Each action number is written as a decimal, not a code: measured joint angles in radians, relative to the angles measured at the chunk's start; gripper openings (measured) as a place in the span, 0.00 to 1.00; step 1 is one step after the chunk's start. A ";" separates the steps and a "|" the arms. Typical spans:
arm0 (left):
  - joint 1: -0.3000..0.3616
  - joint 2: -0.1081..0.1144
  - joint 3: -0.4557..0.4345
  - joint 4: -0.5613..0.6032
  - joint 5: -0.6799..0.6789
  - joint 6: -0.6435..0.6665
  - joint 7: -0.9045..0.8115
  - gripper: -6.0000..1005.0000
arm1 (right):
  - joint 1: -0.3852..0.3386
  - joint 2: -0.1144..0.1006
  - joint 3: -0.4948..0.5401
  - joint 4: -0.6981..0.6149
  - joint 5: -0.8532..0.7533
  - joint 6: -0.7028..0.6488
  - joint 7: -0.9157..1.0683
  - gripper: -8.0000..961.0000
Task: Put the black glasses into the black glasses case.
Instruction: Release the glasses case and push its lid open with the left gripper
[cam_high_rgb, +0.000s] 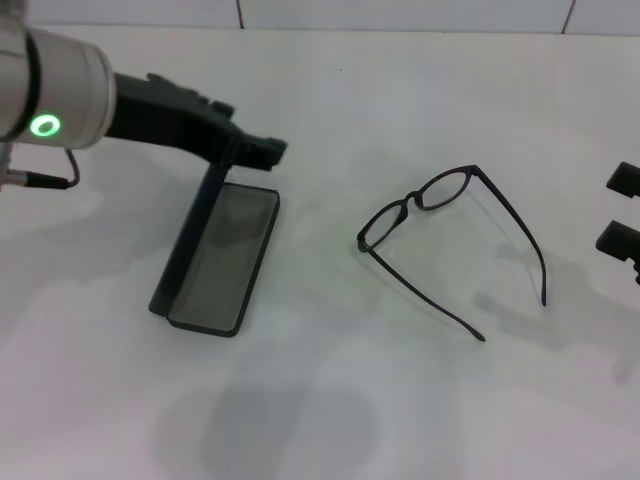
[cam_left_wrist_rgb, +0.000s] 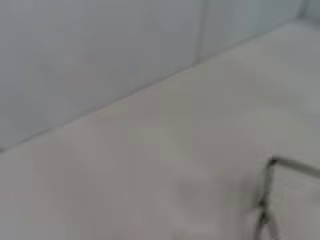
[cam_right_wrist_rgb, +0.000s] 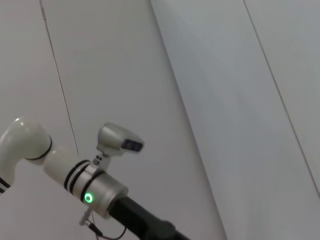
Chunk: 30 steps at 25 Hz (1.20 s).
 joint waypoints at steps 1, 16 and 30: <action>-0.005 0.000 0.027 0.001 0.052 -0.002 -0.032 0.72 | 0.002 0.001 0.000 0.001 -0.001 0.002 -0.006 0.83; -0.052 -0.003 0.170 -0.170 0.306 -0.063 -0.182 0.63 | 0.022 0.001 0.000 0.003 -0.008 0.047 -0.029 0.83; -0.103 -0.003 0.240 -0.271 0.403 -0.079 -0.268 0.47 | 0.028 -0.005 0.002 0.038 -0.004 0.073 -0.060 0.83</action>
